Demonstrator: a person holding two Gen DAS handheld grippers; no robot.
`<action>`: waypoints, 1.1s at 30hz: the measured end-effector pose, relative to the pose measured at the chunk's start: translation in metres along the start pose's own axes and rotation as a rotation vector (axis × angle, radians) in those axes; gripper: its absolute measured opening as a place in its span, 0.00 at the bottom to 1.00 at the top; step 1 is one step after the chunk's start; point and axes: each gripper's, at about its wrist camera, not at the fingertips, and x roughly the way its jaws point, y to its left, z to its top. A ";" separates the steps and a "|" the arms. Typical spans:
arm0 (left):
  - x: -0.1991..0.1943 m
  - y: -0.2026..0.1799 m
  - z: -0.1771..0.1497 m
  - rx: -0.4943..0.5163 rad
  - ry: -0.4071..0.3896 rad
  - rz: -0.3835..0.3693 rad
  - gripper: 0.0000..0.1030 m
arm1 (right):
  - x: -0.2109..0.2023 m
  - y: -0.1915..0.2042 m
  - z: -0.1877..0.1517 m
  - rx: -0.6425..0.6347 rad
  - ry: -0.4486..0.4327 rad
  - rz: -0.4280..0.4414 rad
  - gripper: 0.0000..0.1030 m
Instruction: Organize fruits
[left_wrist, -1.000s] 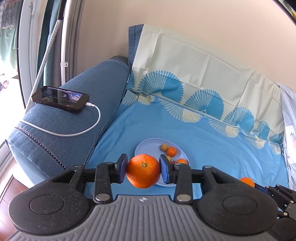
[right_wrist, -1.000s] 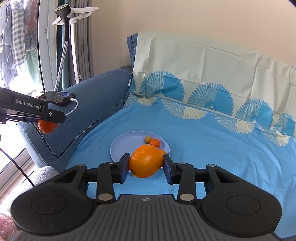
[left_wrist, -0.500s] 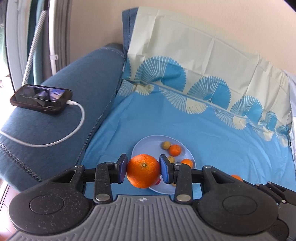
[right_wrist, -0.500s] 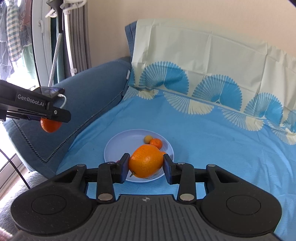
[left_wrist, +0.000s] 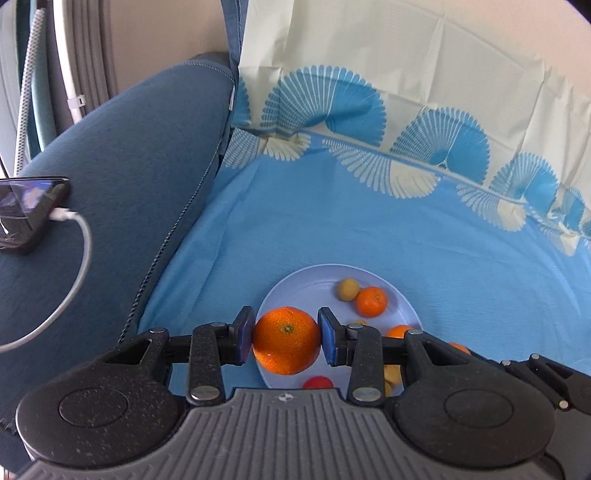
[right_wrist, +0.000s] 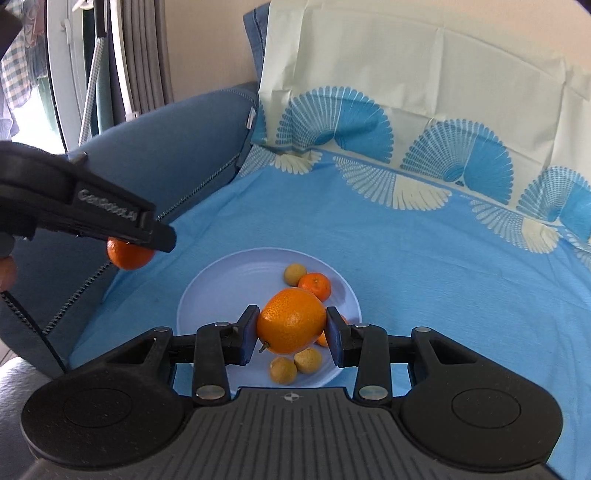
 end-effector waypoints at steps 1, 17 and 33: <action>0.006 -0.001 0.002 0.003 0.005 0.002 0.40 | 0.006 0.000 0.000 -0.002 0.007 0.001 0.39; 0.067 -0.013 0.007 0.065 0.113 0.052 0.82 | 0.060 0.005 -0.003 -0.082 0.055 -0.021 0.40; -0.056 0.000 -0.031 0.024 0.042 0.085 1.00 | -0.059 0.001 -0.023 0.120 0.006 -0.085 0.96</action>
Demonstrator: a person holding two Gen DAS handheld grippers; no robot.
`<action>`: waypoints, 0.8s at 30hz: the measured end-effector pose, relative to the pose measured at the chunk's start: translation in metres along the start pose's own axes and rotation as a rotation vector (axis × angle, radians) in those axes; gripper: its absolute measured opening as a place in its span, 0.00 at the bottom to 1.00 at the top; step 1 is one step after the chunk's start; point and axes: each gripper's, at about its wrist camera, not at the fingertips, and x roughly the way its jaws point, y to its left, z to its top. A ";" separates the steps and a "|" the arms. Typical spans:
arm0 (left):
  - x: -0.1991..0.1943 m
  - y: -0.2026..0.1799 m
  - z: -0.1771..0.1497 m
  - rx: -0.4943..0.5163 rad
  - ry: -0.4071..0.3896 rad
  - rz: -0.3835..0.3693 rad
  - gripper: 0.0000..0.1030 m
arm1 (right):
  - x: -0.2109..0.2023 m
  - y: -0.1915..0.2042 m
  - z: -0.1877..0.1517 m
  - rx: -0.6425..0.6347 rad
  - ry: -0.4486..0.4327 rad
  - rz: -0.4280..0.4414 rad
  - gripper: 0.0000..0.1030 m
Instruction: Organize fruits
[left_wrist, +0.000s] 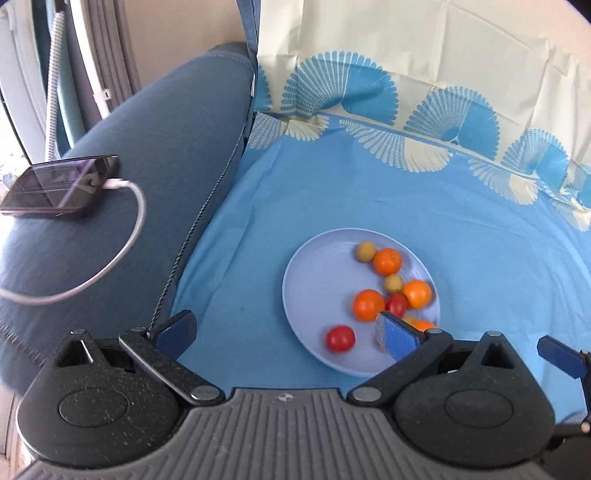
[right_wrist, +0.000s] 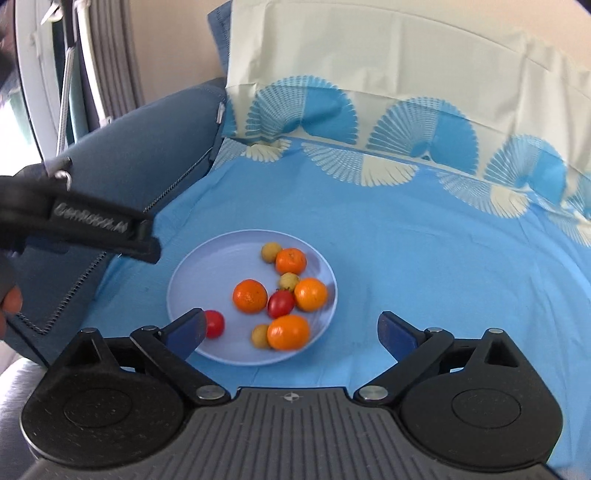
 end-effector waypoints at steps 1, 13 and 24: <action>-0.007 0.000 -0.004 0.000 -0.006 -0.002 1.00 | -0.006 0.000 -0.001 0.006 -0.005 -0.003 0.97; -0.029 -0.003 -0.019 0.020 -0.016 -0.017 1.00 | -0.044 0.001 0.000 0.001 -0.026 -0.001 0.99; 0.029 -0.016 0.039 0.033 0.245 0.116 1.00 | 0.002 -0.018 0.025 0.049 0.176 0.048 0.99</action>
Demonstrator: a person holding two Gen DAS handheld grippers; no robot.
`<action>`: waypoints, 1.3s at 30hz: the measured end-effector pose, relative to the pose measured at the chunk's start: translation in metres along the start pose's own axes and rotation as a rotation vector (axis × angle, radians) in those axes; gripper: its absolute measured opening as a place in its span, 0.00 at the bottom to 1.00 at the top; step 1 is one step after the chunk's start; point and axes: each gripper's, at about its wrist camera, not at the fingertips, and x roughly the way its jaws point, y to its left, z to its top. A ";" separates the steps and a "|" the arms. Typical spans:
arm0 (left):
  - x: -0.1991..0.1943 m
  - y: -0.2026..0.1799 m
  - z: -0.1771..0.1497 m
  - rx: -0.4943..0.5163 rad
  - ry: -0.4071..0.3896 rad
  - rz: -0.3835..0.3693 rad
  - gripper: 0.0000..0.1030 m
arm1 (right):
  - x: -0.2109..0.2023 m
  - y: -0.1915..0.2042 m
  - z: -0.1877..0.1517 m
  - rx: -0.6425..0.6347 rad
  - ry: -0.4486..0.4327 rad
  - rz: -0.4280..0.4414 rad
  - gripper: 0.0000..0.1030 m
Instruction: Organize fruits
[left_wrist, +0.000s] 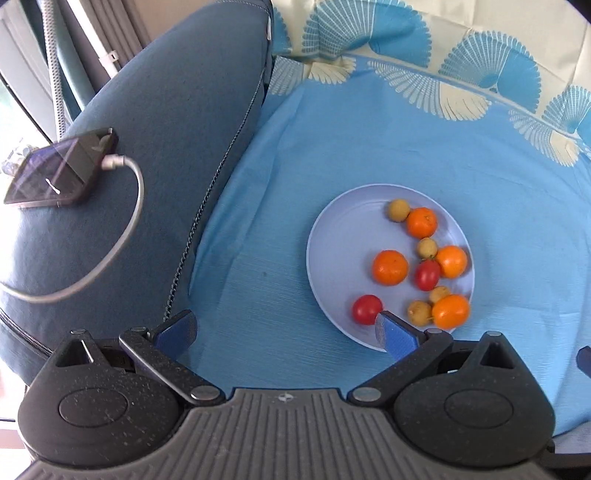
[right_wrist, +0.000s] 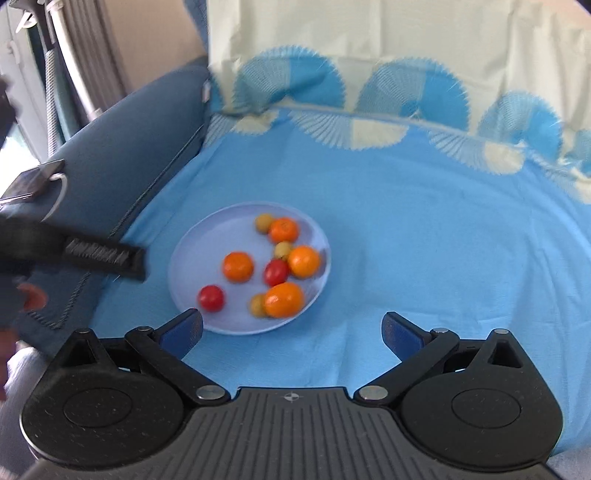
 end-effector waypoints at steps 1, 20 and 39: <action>-0.007 0.001 0.006 0.012 -0.002 -0.003 1.00 | -0.005 0.001 0.006 -0.002 -0.001 -0.007 0.99; -0.047 0.032 -0.061 -0.016 -0.235 -0.075 1.00 | -0.027 0.022 -0.024 0.031 -0.165 -0.099 0.99; -0.047 0.048 -0.092 -0.002 -0.260 -0.017 1.00 | -0.034 0.051 -0.041 -0.006 -0.172 -0.120 0.99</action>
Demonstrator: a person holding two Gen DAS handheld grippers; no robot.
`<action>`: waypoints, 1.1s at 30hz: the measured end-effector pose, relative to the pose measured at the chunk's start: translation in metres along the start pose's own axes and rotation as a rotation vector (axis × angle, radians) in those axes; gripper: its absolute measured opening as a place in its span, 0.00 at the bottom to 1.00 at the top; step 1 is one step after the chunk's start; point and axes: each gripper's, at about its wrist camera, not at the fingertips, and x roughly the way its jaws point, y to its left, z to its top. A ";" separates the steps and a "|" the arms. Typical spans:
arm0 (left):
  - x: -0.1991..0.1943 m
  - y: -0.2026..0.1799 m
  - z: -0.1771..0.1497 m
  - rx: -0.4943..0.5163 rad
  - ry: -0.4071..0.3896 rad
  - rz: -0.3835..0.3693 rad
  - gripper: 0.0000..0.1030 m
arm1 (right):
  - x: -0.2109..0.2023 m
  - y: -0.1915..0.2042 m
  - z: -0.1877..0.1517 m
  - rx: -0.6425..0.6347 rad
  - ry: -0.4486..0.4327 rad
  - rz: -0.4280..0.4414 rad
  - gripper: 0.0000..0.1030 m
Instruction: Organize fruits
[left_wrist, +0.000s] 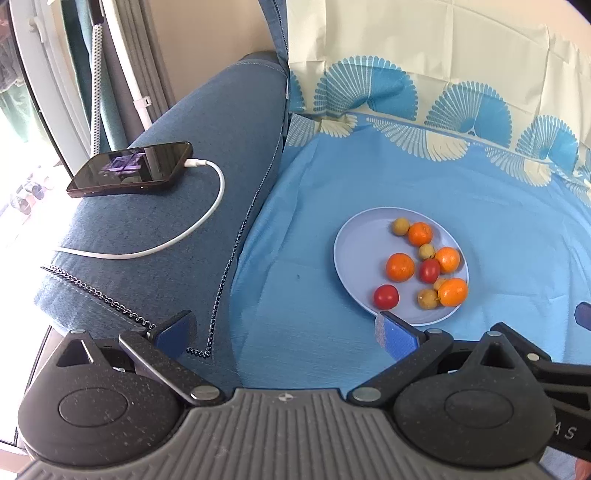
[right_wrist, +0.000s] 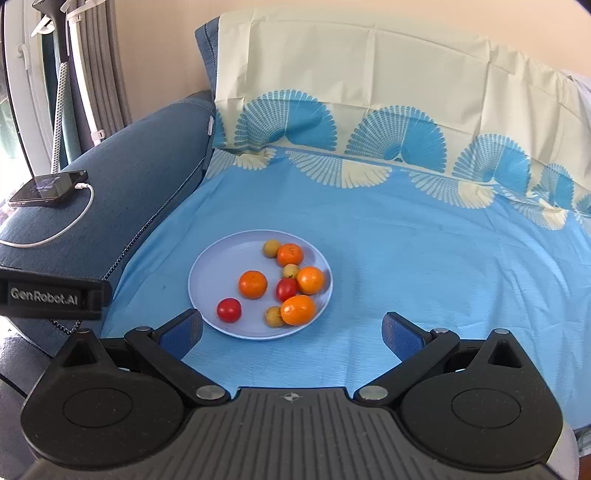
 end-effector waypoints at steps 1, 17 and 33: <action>0.002 -0.002 0.000 0.005 0.003 0.001 1.00 | 0.002 0.000 0.001 0.002 0.005 0.002 0.99; 0.015 -0.030 0.003 0.072 0.032 0.029 1.00 | 0.018 -0.017 0.000 0.037 0.036 0.007 0.99; 0.024 -0.042 0.008 0.104 0.051 0.049 1.00 | 0.026 -0.028 0.001 0.055 0.056 0.020 0.99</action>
